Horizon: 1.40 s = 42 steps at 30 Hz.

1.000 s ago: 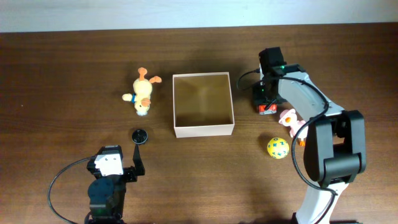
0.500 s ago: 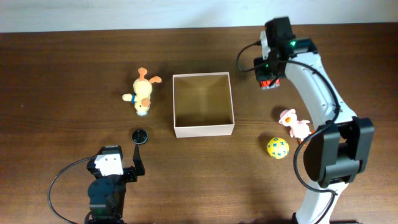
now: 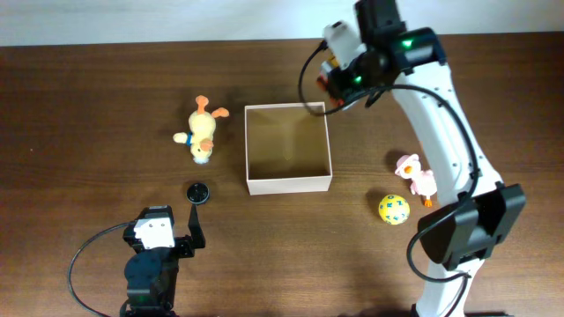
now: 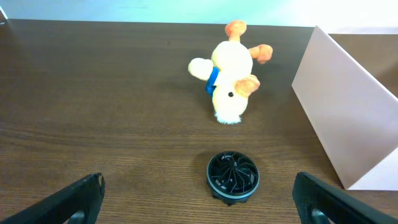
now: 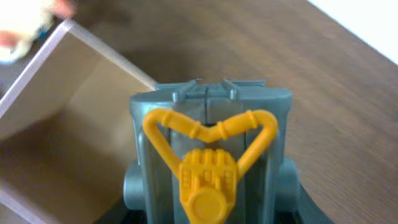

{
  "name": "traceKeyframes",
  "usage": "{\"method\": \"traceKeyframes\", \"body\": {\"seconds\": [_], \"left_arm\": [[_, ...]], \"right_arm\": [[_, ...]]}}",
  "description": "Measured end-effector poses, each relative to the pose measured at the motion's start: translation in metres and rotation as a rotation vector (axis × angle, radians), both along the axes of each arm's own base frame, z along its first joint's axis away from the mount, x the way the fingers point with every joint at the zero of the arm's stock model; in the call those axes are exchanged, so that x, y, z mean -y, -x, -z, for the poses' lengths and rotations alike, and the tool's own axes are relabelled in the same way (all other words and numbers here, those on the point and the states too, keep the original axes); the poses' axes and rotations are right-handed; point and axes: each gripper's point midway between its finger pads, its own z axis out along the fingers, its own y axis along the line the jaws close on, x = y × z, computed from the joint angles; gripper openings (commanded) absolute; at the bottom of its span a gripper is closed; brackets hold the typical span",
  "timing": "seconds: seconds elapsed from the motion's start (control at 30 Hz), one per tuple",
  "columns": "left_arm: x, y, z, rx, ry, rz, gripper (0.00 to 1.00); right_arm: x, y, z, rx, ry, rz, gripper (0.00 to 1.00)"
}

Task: Pack container
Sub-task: 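Carry the truck with the right gripper into the pink box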

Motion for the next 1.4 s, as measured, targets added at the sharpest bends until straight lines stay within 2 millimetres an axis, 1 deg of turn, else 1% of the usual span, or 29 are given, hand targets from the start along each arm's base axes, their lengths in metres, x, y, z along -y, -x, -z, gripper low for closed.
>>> {"method": "traceKeyframes", "body": {"seconds": [0.17,0.33,0.53,0.73,0.87,1.07,1.13,1.23,1.27,1.4], "left_arm": [[0.000,0.000,0.000,0.000,0.000,0.000,0.99],[0.000,0.000,0.000,0.000,0.000,0.000,0.99],[0.000,0.000,0.000,0.000,0.000,0.000,0.99],[0.000,0.000,0.000,0.000,0.000,0.000,0.99],[0.000,0.000,0.000,0.000,0.000,0.000,0.99],[0.000,0.000,0.000,0.000,0.000,0.000,0.99],[0.000,0.000,0.000,0.000,0.000,0.000,0.99],[0.000,0.000,0.000,0.000,0.000,0.000,0.99],[0.000,0.000,0.000,0.000,0.000,0.000,0.99],[0.000,0.000,0.000,0.000,0.000,0.000,0.99]], "right_arm": [[-0.030,0.014,0.001,0.026,0.046,-0.184,0.19],[-0.048,0.023,0.001,0.069,0.092,-0.350,0.20],[-0.052,0.025,0.001,0.104,0.130,-0.461,0.20],[-0.058,0.028,0.003,0.111,0.119,-0.539,0.20],[-0.059,0.030,0.017,0.077,0.127,-0.576,0.20],[-0.062,0.025,0.053,0.006,0.137,-0.601,0.20],[-0.062,0.025,0.058,-0.006,0.136,-0.603,0.20],[-0.063,0.024,0.061,-0.009,0.137,-0.608,0.21],[-0.063,0.024,0.062,-0.009,0.135,-0.615,0.24],[-0.065,0.024,0.070,-0.020,0.132,-0.639,0.25]]}}
